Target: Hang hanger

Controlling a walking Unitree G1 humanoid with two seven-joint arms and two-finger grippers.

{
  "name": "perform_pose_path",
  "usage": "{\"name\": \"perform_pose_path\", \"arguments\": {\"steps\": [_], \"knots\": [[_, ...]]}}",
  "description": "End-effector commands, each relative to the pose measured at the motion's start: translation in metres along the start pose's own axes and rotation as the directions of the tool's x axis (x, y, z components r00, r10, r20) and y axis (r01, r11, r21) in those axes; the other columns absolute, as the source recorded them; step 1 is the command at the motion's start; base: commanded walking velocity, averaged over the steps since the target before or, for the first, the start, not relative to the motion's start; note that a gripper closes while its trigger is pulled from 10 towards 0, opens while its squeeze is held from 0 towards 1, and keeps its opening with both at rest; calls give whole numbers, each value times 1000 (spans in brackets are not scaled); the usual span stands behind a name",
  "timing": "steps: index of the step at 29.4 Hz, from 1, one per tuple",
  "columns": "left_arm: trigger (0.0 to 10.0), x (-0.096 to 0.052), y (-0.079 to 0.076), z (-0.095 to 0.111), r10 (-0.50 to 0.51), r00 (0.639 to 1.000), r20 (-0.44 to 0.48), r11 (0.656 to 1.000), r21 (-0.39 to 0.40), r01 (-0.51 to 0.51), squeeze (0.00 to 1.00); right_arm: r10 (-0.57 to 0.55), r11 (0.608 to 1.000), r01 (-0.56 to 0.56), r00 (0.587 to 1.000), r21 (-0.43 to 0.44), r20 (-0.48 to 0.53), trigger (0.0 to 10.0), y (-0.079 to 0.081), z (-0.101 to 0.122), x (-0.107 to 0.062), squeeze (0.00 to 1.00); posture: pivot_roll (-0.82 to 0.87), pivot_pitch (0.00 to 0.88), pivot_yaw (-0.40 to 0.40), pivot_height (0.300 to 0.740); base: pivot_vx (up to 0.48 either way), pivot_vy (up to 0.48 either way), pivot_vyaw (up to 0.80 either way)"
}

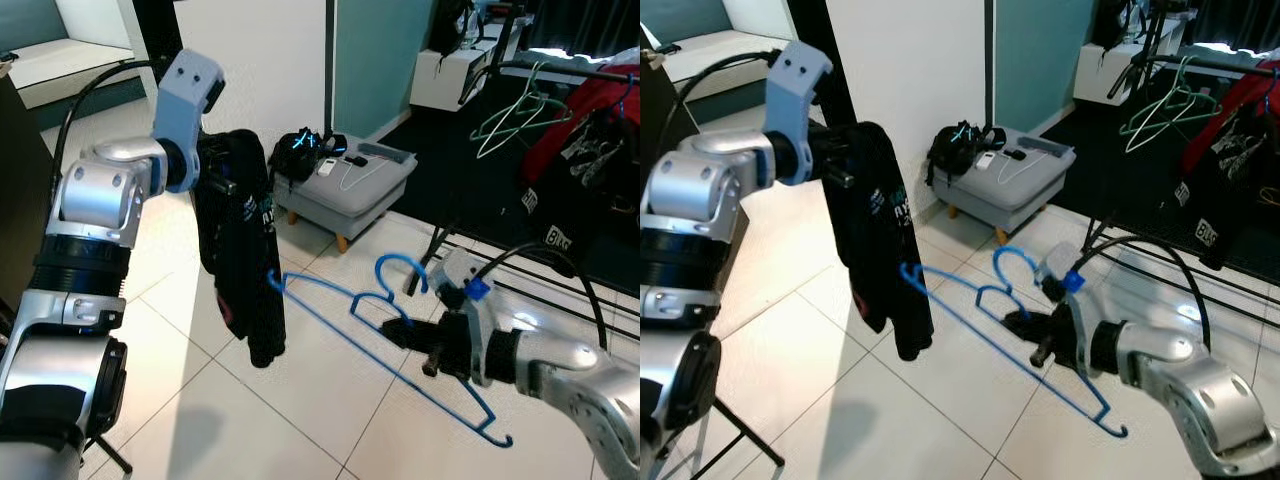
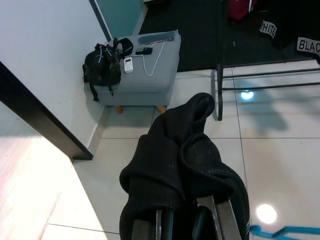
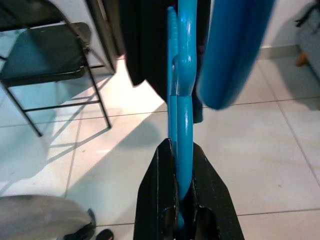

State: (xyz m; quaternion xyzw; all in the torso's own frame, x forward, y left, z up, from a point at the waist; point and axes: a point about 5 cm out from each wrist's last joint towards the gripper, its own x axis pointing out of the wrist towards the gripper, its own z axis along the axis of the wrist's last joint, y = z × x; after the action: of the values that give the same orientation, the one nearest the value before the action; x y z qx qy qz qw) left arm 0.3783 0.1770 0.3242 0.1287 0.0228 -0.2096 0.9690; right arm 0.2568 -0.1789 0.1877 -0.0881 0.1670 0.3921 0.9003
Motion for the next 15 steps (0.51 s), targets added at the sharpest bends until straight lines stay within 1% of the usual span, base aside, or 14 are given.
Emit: {"name": "perform_pose_path", "arguments": {"steps": [1,2,3,4,9,10,11,12,13,14,15], "knots": [[10000,-3,-1,16,-2,999,50,1000,-4,2,0,-32,999,32,999,-20,16,10000,-3,3,1,0,-10,25,54,740,0,0,0],[10000,-4,-4,20,-17,998,61,1000,-12,18,0,-71,997,72,997,-23,44,10000,-9,8,2,0,-9,24,53,740,0,0,0],[10000,-4,-4,20,-17,998,61,1000,-12,18,0,-71,997,72,997,-23,44,10000,-9,8,2,0,-9,24,53,740,0,0,0],[10000,-4,-8,24,-35,997,74,999,-14,36,0,-111,993,113,991,-18,77,10000,-14,13,2,0,-7,24,53,740,0,0,0],[10000,-5,-11,27,-52,995,87,999,-5,53,0,-162,986,165,980,-14,119,10000,-21,18,2,0,-5,23,55,740,0,0,0],[10000,-6,-10,28,-42,995,89,999,3,42,0,-187,982,191,974,-13,131,10000,-24,20,1,0,-6,23,57,740,0,0,0],[10000,-6,-6,28,-6,996,91,1000,11,5,0,-207,978,210,967,-2,147,10000,-26,22,0,0,-7,24,59,740,0,0,0],[10000,-6,-6,28,-6,996,91,1000,11,5,0,-207,978,210,967,-2,147,10000,-26,22,0,0,-7,24,59,740,0,0,0],[10000,-6,-3,27,20,996,91,1000,15,-22,0,-222,974,224,962,4,158,10000,-29,23,0,0,-7,24,59,740,0,0,0],[10000,-6,3,28,77,992,100,997,-6,-77,0,-207,978,205,957,31,205,10000,-28,28,-1,0,-7,23,59,740,0,0,0],[10000,-6,3,28,77,992,100,997,-6,-77,0,-207,978,205,957,31,205,10000,-28,28,-1,0,-7,23,59,740,0,0,0]]}}
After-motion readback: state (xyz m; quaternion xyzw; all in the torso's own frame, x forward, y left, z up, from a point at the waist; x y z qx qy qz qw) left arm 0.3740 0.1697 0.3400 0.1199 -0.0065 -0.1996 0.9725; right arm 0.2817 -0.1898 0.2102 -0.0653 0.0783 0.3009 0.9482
